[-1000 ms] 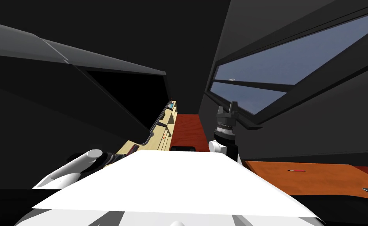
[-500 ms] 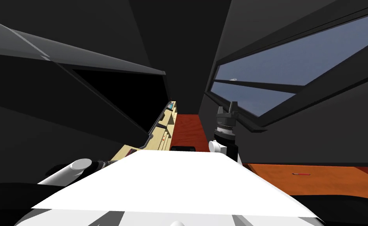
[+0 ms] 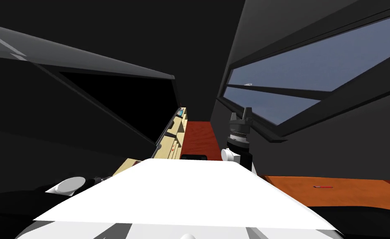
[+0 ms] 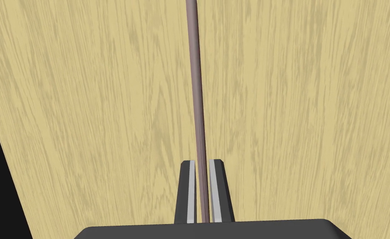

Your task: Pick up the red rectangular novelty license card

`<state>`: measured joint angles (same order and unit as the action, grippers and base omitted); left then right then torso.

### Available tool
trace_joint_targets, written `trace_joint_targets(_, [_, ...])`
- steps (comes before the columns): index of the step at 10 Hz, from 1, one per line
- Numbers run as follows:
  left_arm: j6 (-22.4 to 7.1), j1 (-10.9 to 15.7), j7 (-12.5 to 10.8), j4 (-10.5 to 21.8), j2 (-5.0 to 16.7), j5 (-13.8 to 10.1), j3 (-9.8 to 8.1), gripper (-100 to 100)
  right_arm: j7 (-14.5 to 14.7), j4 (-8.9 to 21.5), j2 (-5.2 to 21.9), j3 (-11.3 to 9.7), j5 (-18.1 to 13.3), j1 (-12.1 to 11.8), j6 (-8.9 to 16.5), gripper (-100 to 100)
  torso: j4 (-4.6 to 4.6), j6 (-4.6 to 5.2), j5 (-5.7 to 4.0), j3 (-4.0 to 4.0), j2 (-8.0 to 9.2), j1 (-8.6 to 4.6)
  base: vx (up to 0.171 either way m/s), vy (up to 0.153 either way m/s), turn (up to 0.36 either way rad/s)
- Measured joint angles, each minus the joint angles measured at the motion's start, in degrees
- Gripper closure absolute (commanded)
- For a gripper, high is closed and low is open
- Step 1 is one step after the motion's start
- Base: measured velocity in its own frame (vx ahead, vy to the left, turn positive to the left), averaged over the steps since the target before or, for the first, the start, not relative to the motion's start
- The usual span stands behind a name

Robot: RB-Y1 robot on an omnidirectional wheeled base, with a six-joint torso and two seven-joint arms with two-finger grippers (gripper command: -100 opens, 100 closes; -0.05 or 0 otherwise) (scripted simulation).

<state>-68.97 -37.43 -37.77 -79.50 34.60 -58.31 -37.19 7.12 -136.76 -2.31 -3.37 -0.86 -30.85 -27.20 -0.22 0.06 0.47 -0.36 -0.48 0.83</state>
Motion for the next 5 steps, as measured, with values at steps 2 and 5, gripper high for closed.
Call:
trace_joint_targets(2, [-0.21,-4.19,-0.31,-3.75,-0.88,-1.66,-0.77,100,0.0,0.0,0.0,0.0,0.0,0.0,0.0,0,0.0,0.04,0.01,-0.04,-0.09,-0.02,0.101,0.027,-0.023])
trace_joint_targets(5, [0.03,-7.48,-0.36,-6.38,-1.13,-2.54,-0.84,0,0.0,0.0,0.0,0.0,0.0,0.0,0.0,0,0.02,0.03,-0.01,0.06,0.11,-0.06,0.021,0.005,-0.004])
